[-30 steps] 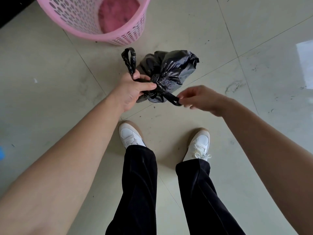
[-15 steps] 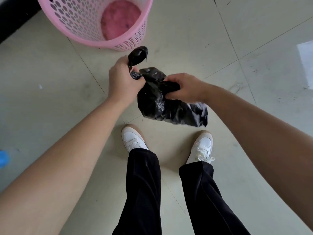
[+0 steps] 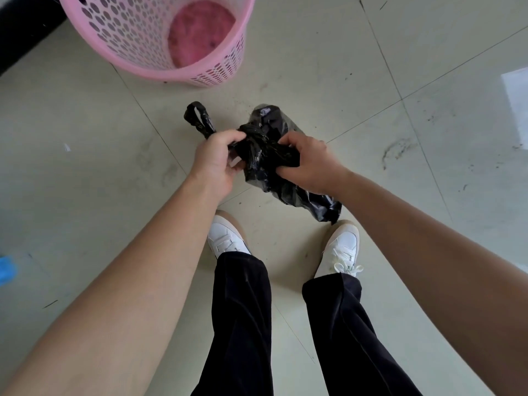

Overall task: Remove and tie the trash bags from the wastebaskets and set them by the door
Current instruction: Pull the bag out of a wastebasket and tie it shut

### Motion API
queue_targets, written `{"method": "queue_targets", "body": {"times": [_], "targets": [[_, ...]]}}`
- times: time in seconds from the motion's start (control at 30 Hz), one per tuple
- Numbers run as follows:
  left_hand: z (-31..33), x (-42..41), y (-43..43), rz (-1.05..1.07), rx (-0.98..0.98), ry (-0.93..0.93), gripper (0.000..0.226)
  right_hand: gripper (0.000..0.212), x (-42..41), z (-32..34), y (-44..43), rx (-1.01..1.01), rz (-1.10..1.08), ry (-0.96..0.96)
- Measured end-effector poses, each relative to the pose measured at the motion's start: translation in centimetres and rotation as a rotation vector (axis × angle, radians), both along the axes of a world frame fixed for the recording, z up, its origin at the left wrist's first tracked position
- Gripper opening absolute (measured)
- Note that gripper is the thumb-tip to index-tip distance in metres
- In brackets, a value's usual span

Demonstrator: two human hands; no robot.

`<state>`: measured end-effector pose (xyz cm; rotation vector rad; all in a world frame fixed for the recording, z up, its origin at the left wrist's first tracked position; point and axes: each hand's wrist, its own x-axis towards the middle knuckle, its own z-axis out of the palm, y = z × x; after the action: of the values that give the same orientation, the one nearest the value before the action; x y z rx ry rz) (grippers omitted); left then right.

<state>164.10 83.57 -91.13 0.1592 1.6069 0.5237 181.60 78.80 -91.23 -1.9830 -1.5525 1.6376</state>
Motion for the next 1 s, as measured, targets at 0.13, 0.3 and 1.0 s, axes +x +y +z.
{"method": "queue_targets", "body": {"times": [0.13, 0.3, 1.0], "targets": [[0.7, 0.8, -0.1, -0.022, 0.086, -0.031, 0.028, 0.034, -0.1, 0.1, -0.6, -0.017, 0.065, 0.023], [-0.5, 0.5, -0.1, -0.047, 0.256, -0.041, 0.056, 0.018, 0.6, 0.2, -0.6, -0.161, -0.088, 0.13], [-0.6, -0.1, -1.4, -0.605, 0.46, 0.337, 0.022, 0.03, -0.6, -1.3, 0.3, 0.068, -0.05, 0.086]]}}
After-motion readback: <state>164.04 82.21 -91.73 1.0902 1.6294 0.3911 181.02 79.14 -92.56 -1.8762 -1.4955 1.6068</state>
